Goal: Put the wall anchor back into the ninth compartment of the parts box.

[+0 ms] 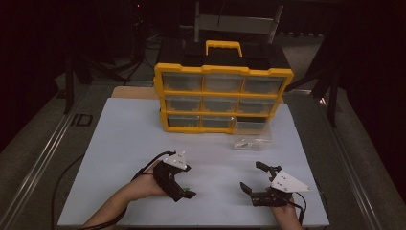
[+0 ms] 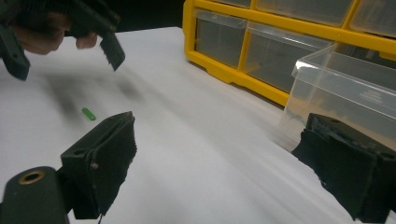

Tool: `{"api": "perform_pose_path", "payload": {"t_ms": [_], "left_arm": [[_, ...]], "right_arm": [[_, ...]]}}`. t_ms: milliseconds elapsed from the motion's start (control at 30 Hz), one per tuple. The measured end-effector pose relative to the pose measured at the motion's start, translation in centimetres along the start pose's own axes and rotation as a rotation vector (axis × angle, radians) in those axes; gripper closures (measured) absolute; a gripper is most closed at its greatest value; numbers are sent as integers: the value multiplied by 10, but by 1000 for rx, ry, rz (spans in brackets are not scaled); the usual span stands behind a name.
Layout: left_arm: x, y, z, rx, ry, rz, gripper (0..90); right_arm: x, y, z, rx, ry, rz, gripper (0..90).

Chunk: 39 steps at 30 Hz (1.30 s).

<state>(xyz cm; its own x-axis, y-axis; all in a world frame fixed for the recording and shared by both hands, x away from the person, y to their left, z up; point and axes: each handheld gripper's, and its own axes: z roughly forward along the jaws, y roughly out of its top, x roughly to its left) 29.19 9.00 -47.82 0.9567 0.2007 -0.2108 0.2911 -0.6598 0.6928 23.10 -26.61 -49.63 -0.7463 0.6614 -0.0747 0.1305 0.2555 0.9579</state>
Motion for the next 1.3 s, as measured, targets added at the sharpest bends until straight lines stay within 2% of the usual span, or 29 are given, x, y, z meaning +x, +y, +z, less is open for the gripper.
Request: {"api": "perform_pose_path", "payload": {"t_ms": [267,367,400,600,733,800,1000,1133,1300], "left_arm": [[2,-19,5,25,23,9,155],[2,-23,7,44,53,28,256],[3,-25,8,49,50,28,274],[5,-29,11,74,56,42,503],[4,-29,16,94,54,51,604],[5,-29,17,104,66,56,646],[4,-29,18,104,91,60,737],[5,-27,18,121,102,58,838],[4,-26,18,124,102,52,847]], "right_arm": [[0,0,0,2,-1,0,102],[1,0,1,2,1,0,102],[1,0,1,3,2,0,102],[1,0,1,3,0,0,103],[1,0,1,3,1,-1,102],[1,0,1,4,1,0,102],[1,0,1,4,1,0,102],[1,0,1,5,3,-2,102],[1,0,1,6,1,-3,102]]}}
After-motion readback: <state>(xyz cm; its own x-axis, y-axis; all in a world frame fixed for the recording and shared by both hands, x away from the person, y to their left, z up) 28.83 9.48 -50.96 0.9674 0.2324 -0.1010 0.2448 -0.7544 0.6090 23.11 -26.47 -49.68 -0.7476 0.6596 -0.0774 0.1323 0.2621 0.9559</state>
